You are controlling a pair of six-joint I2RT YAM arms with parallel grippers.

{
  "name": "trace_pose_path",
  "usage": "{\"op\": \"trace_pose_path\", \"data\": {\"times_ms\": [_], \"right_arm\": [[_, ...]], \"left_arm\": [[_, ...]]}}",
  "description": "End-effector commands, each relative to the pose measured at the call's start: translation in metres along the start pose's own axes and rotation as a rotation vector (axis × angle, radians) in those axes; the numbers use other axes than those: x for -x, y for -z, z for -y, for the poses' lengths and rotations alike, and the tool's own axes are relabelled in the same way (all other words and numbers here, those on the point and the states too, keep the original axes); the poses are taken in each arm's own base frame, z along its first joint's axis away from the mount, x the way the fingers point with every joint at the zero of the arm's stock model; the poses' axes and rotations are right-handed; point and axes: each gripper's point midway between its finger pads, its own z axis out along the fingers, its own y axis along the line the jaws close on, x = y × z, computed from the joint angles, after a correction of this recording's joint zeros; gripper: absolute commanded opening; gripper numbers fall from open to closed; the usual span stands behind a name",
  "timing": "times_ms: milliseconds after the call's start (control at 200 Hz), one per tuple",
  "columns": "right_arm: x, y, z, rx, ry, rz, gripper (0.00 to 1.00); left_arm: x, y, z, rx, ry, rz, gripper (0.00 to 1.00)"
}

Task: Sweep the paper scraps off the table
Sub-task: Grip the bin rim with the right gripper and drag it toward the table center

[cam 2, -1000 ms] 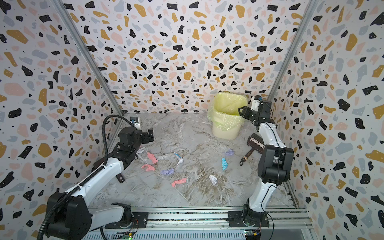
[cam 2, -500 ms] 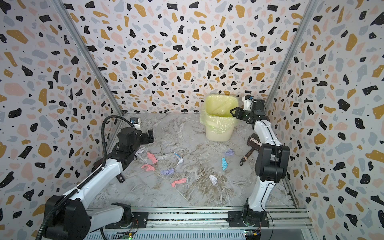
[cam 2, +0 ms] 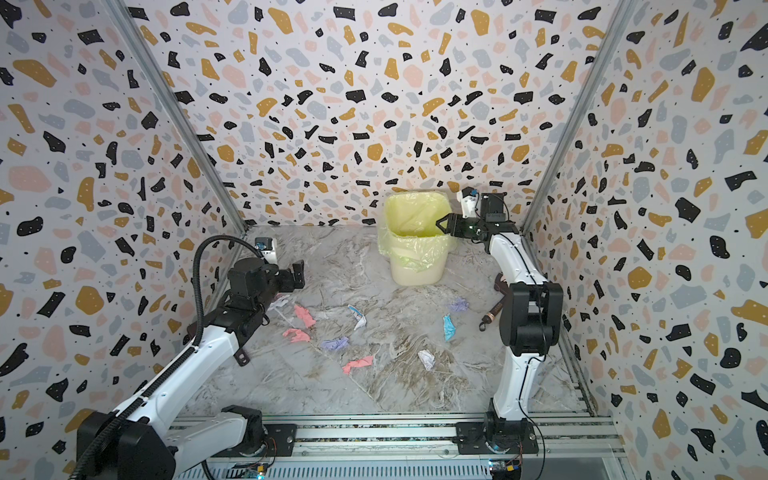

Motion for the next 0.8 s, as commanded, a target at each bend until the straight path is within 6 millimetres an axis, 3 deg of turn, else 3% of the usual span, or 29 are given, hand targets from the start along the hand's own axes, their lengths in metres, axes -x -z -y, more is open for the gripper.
{"op": "trace_pose_path", "data": {"times_ms": [0,616,791], "right_arm": [[-0.010,-0.011,-0.028,0.063,0.026,-0.058,0.58],[-0.045,-0.075,-0.116,0.209,0.073,-0.170,0.59],[-0.055,-0.090,-0.132,0.235,0.079,-0.194,0.59]], "left_arm": [[-0.010,0.008,0.004,-0.025,0.017,-0.018,1.00],[-0.042,0.039,-0.010,0.016,0.078,-0.066,1.00],[-0.047,0.046,-0.012,0.018,0.085,-0.074,1.00]]}}
